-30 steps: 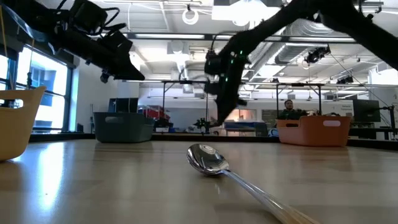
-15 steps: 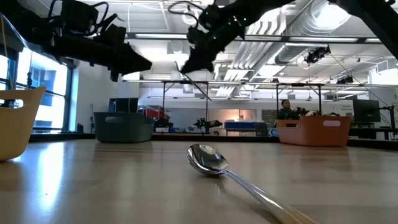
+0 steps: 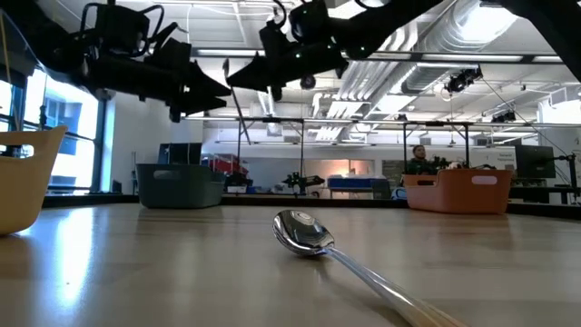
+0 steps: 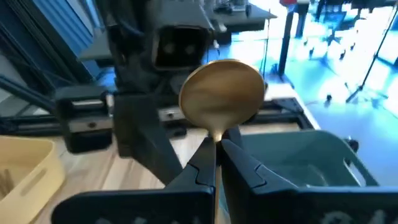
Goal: Sort silverware by color (type)
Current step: Put the gold spoon into the yellow bin
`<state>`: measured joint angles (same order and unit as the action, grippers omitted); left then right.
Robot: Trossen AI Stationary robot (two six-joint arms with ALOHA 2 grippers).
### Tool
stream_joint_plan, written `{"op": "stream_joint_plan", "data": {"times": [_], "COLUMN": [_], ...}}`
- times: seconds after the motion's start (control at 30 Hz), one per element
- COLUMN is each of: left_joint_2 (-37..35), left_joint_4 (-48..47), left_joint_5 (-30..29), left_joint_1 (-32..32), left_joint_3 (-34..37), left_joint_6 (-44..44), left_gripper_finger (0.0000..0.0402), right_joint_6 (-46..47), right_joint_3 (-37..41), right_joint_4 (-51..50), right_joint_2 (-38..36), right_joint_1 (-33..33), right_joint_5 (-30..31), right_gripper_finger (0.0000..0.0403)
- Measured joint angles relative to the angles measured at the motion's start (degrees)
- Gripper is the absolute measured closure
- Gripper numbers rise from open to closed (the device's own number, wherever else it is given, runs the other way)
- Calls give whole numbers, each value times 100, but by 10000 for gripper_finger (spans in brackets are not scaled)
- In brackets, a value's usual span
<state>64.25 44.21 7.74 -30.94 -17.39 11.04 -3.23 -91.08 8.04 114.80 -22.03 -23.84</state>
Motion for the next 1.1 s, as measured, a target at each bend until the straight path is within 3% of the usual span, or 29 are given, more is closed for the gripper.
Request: {"op": "stream_joint_plan", "data": {"times": [0.13,0.37,0.53,0.9,1.1], "left_joint_2": [208,500,749,889,889], "left_joint_4": [255,1295,1323,1203,1037], "left_joint_5": [13,139,674,759,1270], "left_joint_1": [-2,-2,46,27,-147], "left_joint_3": [0,-35,-327,-411,-406], "left_joint_6": [218,233,237,78,-28], "left_gripper_finger": [212,235,252,259,259], "right_joint_6": [75,171,150,64,-291], "right_joint_3": [436,664,670,669,666], "right_joint_4": [738,1043,1264,1313,885], "right_joint_2": [-169,-401,-399,-409,-793], "right_joint_1": [66,75,83,29,-78], "right_joint_5": [-13,-230,-444,-651,-617], "right_gripper_finger": [403,403,403,403,403]}}
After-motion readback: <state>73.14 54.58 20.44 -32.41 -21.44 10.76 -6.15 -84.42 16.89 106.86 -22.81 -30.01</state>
